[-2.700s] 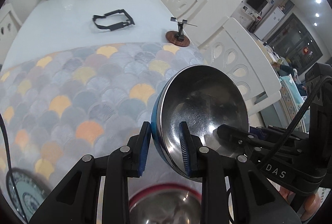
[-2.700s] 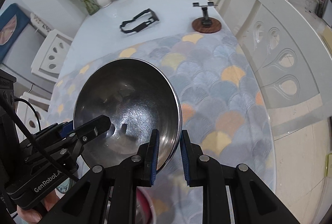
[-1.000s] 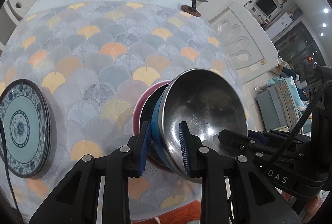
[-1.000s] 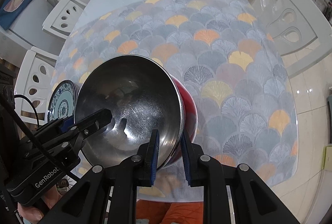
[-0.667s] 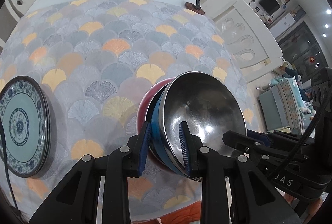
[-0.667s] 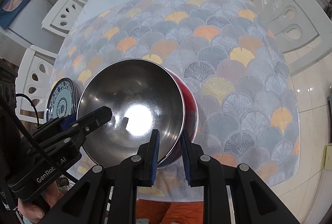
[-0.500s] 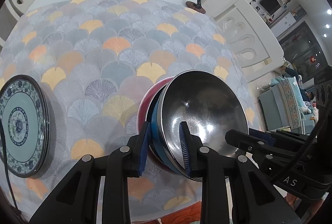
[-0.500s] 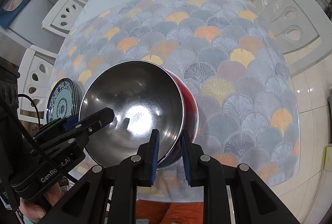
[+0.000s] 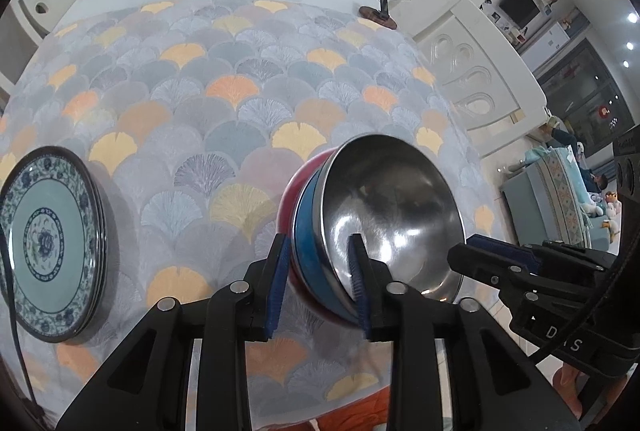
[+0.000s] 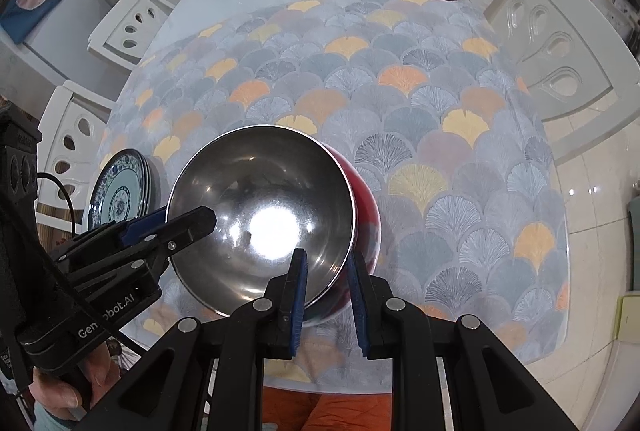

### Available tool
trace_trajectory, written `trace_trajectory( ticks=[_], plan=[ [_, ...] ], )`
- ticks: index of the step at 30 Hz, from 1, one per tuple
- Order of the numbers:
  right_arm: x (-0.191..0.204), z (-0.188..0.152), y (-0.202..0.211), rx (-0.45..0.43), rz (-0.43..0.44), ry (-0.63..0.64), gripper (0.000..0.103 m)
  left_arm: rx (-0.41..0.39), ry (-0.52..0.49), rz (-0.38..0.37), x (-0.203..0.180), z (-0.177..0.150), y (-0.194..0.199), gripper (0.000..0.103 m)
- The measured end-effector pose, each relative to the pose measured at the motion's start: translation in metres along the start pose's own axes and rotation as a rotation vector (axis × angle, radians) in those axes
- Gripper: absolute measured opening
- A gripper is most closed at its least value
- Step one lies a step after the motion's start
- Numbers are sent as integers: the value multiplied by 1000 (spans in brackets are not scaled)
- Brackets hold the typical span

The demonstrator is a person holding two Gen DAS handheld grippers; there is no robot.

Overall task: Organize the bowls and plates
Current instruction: 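Lower the blue steel bowl into the red steel bowl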

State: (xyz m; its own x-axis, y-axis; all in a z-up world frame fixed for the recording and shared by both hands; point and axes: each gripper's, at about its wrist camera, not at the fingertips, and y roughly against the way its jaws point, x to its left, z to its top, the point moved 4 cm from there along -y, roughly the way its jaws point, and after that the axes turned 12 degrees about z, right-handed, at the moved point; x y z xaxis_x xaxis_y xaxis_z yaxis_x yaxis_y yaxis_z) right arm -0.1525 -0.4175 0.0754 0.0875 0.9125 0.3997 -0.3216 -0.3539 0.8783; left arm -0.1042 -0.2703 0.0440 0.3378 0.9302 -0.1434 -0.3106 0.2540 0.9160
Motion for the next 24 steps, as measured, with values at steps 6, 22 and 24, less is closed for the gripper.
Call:
trace_trajectory(
  ticks=[6, 22, 24],
  plan=[
    [2, -5, -4, 13, -8, 7, 20, 9, 4, -8, 1, -3, -3, 28],
    [3, -4, 1, 1, -8, -5, 20, -20, 15, -17, 9, -1, 8, 28],
    [5, -2, 4, -7, -4, -5, 20, -28, 22, -17, 11, 1, 12, 28]
  ],
)
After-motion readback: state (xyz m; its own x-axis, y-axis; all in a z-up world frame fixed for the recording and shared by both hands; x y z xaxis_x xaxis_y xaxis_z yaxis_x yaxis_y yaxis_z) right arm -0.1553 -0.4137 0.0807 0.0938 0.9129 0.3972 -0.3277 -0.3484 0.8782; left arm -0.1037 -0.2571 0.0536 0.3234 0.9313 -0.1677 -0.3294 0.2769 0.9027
